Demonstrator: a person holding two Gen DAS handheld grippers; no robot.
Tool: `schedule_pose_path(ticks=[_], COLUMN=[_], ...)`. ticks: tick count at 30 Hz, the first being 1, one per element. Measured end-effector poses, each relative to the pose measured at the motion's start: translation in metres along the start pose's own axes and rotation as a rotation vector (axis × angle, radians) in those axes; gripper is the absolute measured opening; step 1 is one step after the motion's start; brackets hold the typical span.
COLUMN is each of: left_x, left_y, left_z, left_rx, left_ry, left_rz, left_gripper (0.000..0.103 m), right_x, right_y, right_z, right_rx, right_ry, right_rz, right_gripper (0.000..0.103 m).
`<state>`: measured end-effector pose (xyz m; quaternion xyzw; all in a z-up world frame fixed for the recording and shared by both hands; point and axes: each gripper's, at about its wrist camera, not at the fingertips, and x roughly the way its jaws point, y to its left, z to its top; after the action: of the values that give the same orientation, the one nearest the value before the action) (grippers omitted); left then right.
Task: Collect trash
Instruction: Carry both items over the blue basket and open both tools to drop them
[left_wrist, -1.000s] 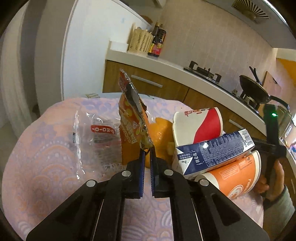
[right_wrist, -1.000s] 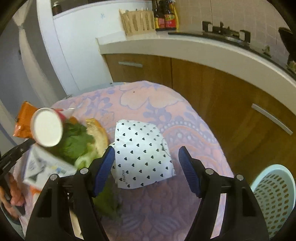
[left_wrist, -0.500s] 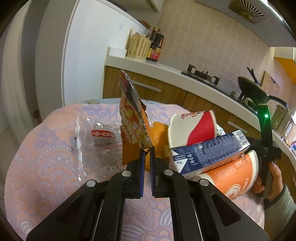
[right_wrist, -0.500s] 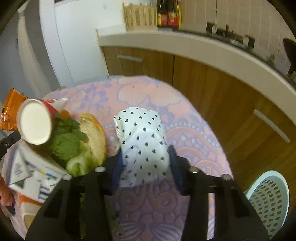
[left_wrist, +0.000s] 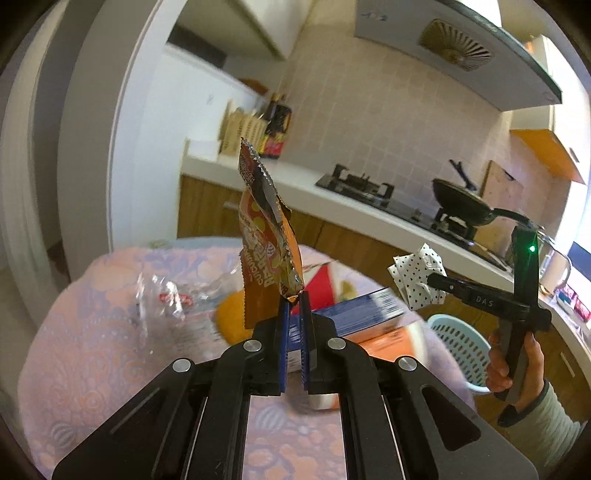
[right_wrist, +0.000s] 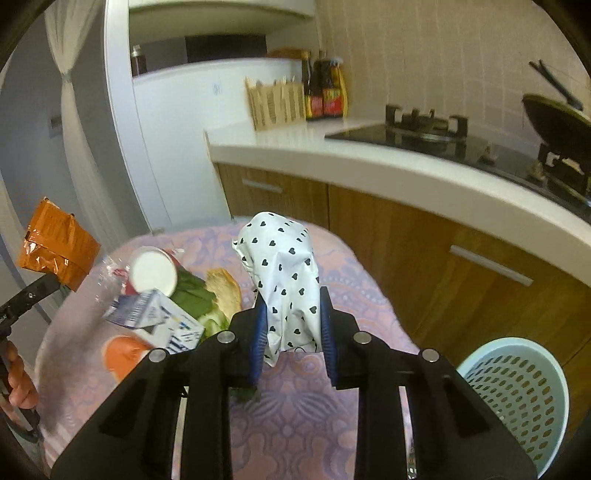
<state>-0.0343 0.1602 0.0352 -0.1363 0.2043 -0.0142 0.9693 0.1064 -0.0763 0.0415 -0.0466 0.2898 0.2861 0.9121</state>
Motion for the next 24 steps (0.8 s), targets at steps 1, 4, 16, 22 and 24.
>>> schedule_pose_path(ticks=[1, 4, 16, 22, 24], left_x=[-0.003, -0.009, 0.031, 0.088, 0.107], left_y=[-0.007, -0.031, -0.149, -0.213, -0.23], left_z=[0.003, 0.011, 0.005, -0.017, -0.026], left_rx=[0.009, 0.043, 0.144, 0.17, 0.157], left_ry=[-0.007, -0.026, 0.02, 0.122, 0.162], left_rz=[-0.011, -0.032, -0.185, -0.258, -0.278], left_gripper=[0.003, 0.003, 0.003, 0.003, 0.003], right_x=[-0.01, -0.033, -0.107, -0.119, -0.121], right_y=[-0.002, -0.01, -0.096, -0.163, -0.178], right_z=[0.001, 0.002, -0.032, -0.063, -0.073], right_rx=[0.004, 0.002, 0.101, 0.209, 0.235], right_ry=[-0.018, -0.059, -0.117, -0.069, -0.058], right_rz=[-0.001, -0.028, -0.172, -0.25, -0.253], right_gripper=[0.023, 0.023, 0.023, 0.023, 0.023])
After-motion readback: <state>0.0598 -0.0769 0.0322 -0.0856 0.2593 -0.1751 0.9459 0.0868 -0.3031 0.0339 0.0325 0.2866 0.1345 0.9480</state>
